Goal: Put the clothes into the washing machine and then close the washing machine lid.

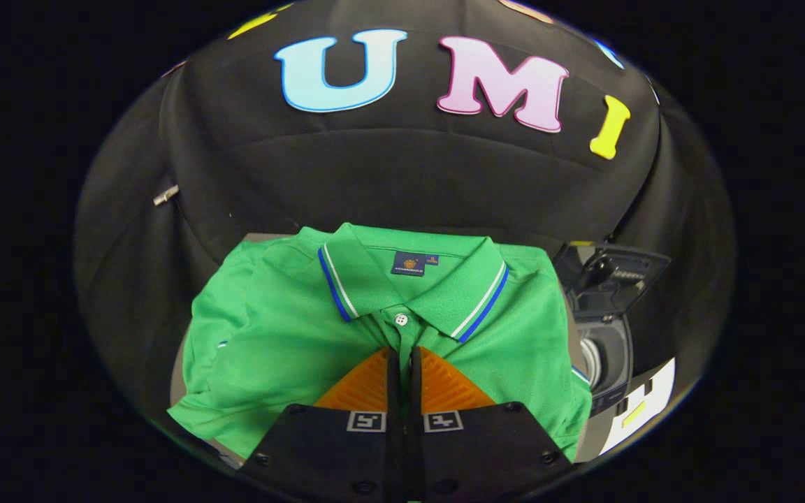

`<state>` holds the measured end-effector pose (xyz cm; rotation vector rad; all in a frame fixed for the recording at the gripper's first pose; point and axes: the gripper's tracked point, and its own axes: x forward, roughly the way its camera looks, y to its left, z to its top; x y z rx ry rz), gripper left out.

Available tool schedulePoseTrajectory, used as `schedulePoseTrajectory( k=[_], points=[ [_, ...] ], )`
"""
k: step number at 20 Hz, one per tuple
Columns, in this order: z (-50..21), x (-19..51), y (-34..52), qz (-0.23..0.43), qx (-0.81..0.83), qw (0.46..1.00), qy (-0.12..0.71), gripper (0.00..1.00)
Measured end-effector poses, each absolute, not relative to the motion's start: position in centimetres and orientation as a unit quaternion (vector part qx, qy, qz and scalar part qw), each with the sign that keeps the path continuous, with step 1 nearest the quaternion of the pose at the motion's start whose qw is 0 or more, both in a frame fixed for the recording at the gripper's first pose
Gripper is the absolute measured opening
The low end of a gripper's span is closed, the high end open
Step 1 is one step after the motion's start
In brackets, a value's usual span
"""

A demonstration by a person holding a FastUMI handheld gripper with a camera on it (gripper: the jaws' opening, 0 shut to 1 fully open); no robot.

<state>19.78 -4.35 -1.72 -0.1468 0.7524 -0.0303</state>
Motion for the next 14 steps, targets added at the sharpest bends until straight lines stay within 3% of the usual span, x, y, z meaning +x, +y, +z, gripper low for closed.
schedulePoseTrajectory(
  k=[14],
  points=[
    [8.9, 17.9, -3.8, -0.073, -0.126, 0.970, 0.195, 0.05]
  ],
)
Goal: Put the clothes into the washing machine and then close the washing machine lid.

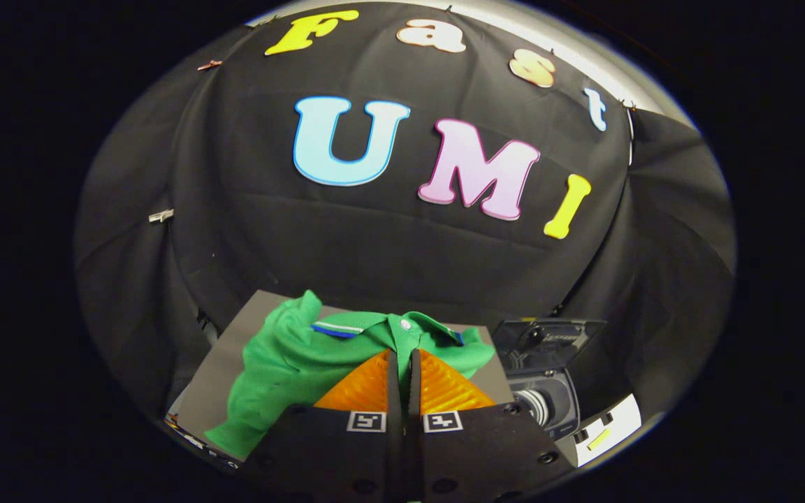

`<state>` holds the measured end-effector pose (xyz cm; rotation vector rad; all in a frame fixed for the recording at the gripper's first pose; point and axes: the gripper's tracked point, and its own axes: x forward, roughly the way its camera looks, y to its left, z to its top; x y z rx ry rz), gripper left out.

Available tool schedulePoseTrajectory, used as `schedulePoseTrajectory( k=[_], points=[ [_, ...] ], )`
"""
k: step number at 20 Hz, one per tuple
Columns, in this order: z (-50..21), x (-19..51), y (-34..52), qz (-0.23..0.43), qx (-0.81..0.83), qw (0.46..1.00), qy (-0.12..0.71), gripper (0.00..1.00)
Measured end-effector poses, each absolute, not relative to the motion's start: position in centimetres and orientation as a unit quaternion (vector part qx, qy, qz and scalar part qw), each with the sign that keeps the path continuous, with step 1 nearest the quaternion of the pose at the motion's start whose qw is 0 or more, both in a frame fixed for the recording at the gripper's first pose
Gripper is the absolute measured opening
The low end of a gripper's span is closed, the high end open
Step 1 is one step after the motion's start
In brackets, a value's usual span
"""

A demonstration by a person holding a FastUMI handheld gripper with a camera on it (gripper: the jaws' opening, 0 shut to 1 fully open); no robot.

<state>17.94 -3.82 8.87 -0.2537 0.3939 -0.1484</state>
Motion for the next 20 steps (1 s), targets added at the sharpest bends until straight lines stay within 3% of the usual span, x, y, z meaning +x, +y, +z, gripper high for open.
schedulePoseTrajectory(
  k=[8, 14, 20],
  points=[
    [13.3, 16.2, -3.9, -0.104, -0.131, 0.976, 0.137, 0.05],
    [15.7, 16.2, -9.6, -0.163, -0.133, 0.972, 0.106, 0.05],
    [17.2, 16.5, -19.4, -0.174, -0.124, 0.972, 0.102, 0.05]
  ],
)
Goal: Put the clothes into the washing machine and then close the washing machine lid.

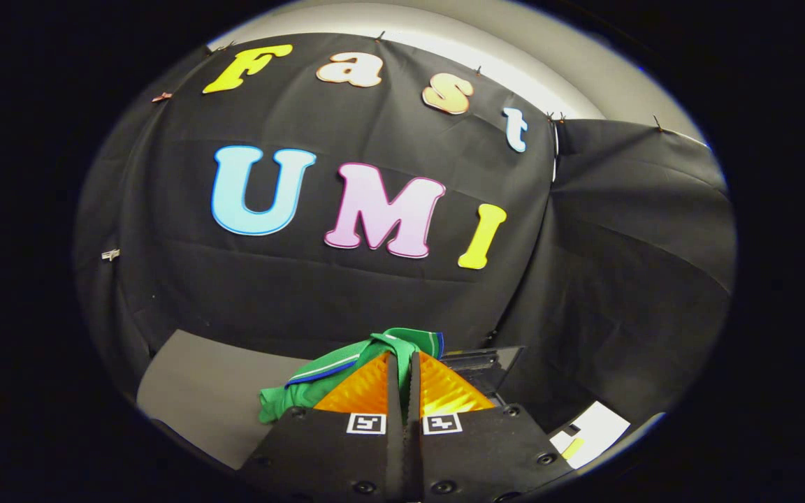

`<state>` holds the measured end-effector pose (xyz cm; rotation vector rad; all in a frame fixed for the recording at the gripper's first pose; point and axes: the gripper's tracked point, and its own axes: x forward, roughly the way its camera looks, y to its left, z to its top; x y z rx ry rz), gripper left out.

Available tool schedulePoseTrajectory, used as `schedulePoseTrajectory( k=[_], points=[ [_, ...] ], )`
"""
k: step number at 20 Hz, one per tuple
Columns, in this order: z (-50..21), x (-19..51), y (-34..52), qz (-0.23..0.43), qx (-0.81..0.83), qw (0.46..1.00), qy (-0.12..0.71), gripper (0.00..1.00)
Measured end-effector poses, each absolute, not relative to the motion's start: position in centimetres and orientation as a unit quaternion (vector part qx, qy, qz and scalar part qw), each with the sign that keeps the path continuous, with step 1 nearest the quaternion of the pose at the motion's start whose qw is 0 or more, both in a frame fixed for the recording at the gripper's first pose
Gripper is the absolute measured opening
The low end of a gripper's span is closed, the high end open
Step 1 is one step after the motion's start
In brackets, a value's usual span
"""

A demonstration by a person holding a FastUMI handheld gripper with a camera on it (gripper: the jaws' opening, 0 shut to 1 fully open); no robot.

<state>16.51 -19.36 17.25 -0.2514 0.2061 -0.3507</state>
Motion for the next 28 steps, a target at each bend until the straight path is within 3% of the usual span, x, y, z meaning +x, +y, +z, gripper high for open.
schedulePoseTrajectory(
  k=[6, 13, 28],
  points=[
    [17.6, 17.1, -30.8, -0.139, -0.119, 0.978, 0.099, 0.05],
    [9.4, 16.8, -40.8, -0.138, -0.072, 0.974, 0.167, 0.05],
    [-11.2, 21.3, -46.4, -0.132, -0.055, 0.949, 0.280, 0.05]
  ],
)
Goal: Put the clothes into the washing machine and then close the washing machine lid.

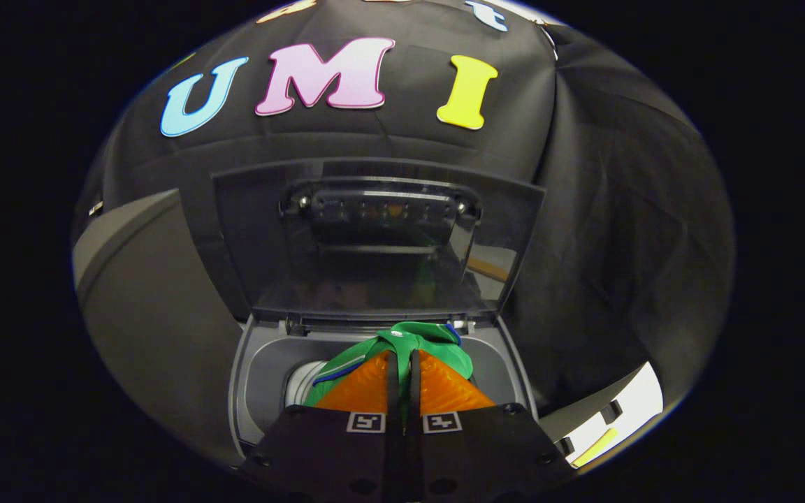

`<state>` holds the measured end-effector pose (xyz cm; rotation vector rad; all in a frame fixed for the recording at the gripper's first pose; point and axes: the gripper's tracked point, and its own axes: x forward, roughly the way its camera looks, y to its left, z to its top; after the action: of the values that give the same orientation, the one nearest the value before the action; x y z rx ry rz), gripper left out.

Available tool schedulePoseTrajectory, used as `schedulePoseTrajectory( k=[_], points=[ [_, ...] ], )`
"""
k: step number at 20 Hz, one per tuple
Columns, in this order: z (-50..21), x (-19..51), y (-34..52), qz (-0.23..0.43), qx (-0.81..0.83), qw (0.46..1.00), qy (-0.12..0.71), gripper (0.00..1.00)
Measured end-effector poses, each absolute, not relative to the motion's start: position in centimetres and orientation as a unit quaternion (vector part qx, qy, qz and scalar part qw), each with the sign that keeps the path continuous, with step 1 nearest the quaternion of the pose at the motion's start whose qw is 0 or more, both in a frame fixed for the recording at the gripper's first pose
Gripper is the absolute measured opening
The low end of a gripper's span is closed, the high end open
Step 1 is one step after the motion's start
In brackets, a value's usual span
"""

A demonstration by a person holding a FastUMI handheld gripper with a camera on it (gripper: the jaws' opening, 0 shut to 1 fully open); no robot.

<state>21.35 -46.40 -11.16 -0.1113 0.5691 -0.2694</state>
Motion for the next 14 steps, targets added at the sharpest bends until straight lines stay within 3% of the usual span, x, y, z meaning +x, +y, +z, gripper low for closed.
schedulePoseTrajectory(
  k=[14],
  points=[
    [-21.5, 21.8, -47.2, -0.143, 0.006, 0.917, 0.373, 0.08]
  ],
)
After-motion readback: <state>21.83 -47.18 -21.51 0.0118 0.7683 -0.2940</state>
